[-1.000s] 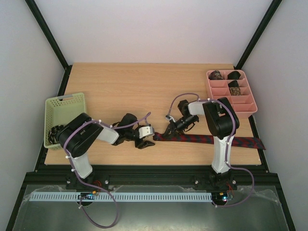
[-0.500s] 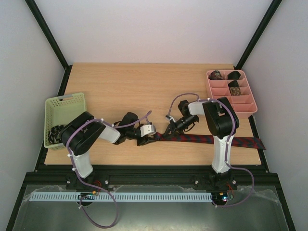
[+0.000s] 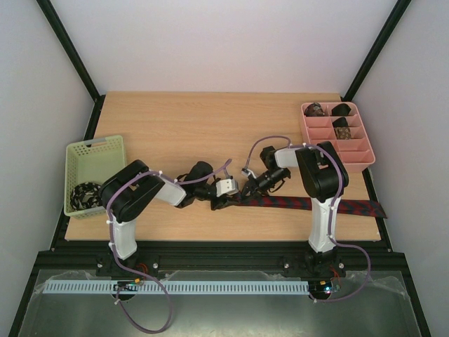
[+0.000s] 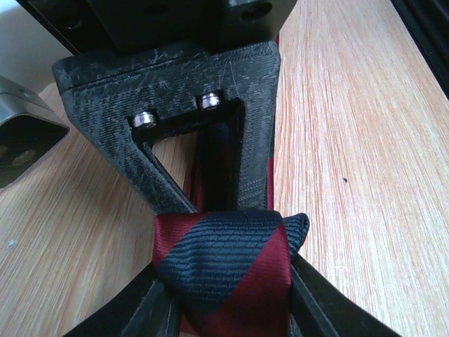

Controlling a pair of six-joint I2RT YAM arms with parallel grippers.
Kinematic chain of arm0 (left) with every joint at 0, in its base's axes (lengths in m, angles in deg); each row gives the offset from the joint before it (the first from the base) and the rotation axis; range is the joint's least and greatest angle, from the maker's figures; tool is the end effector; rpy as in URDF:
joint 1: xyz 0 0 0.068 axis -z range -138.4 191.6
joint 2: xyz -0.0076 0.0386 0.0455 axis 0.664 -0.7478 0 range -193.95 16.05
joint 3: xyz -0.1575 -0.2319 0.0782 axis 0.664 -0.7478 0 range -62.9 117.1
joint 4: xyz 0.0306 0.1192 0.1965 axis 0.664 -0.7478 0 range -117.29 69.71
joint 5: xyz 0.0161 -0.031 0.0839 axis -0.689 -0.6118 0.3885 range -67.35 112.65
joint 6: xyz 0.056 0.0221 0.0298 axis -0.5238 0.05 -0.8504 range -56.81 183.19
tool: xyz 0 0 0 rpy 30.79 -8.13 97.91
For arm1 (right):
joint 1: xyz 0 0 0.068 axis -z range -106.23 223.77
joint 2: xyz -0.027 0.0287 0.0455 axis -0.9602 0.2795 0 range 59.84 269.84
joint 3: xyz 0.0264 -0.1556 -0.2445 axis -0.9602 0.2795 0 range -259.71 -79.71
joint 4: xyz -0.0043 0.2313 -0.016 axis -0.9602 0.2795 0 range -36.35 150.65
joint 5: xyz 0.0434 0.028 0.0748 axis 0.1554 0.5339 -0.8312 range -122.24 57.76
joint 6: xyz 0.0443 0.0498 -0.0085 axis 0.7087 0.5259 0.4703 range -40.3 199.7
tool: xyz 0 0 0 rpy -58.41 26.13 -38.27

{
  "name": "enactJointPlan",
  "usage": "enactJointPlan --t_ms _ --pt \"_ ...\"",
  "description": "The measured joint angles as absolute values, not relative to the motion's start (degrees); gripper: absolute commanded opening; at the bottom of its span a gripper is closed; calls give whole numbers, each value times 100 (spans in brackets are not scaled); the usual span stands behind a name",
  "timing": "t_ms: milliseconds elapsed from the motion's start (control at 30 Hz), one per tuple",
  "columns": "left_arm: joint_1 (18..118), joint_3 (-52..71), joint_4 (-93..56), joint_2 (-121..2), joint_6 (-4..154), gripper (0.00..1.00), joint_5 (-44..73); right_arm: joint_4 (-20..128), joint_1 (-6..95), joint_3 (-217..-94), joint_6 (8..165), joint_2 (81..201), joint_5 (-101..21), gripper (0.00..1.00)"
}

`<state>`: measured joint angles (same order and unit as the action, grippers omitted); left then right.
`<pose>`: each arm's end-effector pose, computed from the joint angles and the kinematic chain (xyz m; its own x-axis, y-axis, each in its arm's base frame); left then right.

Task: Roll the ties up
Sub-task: Roll the tie at the center of the board.

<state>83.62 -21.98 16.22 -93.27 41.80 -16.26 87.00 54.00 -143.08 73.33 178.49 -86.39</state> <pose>0.2345 -0.2565 0.1431 -0.0311 0.4100 -0.9116 0.9970 0.0770 0.0006 0.2947 0.1521 0.1152 -0.9109 -0.3965 -0.1138 -0.3195 0.5037 0.8026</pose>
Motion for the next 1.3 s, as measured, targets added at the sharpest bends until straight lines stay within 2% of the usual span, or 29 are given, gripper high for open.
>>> enactJointPlan --t_ms 200,400,500,667,867,1000,1200,1267,1300 --pt "8371 -2167 1583 -9379 3972 28 -1607 8732 5433 -14308 7281 17849 -8635 6" --pt "8393 -2036 1161 -9335 3655 25 -1487 8968 5472 -14404 7136 17766 -8471 26" --pt "8419 -1962 932 -9309 3537 24 -1395 9169 5527 -14461 6992 17628 -8311 32" --pt "8458 -1804 577 -9300 3400 24 -1305 9552 5575 -14577 6798 17512 -8036 38" --pt "8482 -1667 304 -9300 3290 24 -1253 9788 5610 -14693 6854 17499 -8018 40" --pt "8496 -1616 204 -9300 3214 24 -1222 9919 5619 -14889 6977 17499 -8086 48" --pt "8511 -1524 86 -9329 3118 23 -1192 9998 5689 -14977 7010 17429 -8285 49" --pt "8511 -1522 83 -9329 3102 23 -1189 10024 5732 -14994 7014 17425 -8329 60" --pt "8511 -1522 83 -9329 3102 24 -1189 10031 5761 -15007 7042 17425 -8340 61"
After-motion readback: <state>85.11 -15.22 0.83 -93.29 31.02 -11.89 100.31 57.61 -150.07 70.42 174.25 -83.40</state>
